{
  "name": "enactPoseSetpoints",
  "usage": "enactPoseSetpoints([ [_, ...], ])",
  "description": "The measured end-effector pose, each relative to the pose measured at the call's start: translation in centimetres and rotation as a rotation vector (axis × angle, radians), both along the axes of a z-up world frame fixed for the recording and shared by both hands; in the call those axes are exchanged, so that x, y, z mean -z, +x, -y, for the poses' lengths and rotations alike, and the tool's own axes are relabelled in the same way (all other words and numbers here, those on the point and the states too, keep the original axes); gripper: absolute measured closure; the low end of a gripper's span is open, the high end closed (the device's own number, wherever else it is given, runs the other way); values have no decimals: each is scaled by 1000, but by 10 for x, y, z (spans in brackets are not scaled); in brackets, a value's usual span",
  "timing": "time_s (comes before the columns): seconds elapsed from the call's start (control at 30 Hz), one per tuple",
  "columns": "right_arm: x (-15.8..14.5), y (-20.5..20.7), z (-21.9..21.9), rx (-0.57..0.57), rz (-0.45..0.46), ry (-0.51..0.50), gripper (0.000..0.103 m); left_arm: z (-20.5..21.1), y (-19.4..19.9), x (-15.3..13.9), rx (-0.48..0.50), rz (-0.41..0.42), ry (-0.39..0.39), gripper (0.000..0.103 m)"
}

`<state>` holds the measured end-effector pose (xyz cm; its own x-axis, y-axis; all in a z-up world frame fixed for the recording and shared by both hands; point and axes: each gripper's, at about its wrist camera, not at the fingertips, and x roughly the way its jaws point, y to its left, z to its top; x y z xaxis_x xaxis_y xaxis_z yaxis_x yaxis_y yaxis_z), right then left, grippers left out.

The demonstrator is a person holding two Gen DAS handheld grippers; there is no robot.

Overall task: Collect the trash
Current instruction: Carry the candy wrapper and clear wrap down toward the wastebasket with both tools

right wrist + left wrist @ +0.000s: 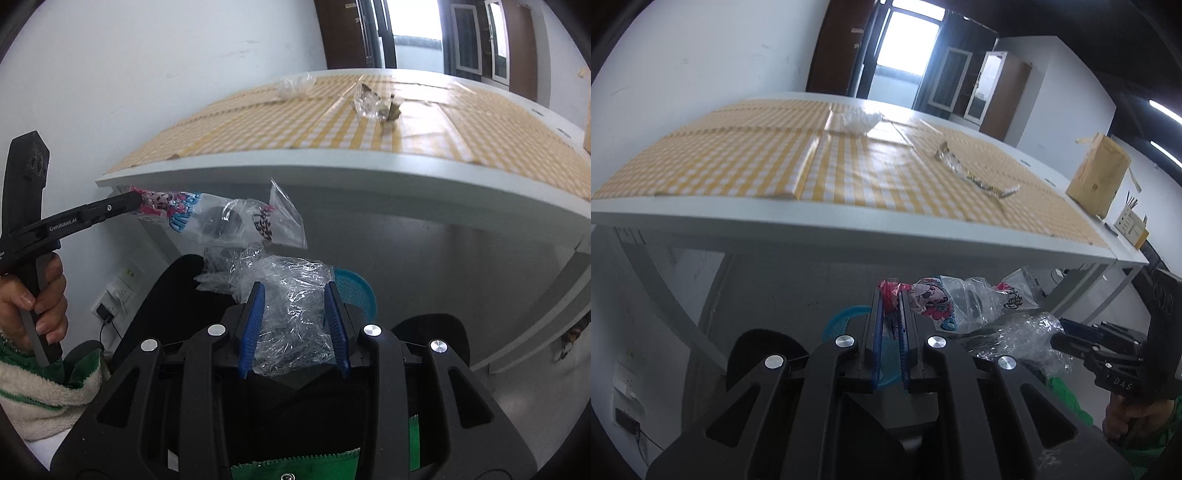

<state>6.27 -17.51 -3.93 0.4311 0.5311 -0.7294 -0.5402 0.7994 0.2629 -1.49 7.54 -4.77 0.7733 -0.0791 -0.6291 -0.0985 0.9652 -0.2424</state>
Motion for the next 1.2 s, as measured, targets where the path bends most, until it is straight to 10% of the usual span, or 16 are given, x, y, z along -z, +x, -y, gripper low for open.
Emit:
enactPoseSetpoints([
  [1.2, 163, 78, -60, 35, -267, -131, 78, -35, 114, 168, -152, -364, -102, 97],
])
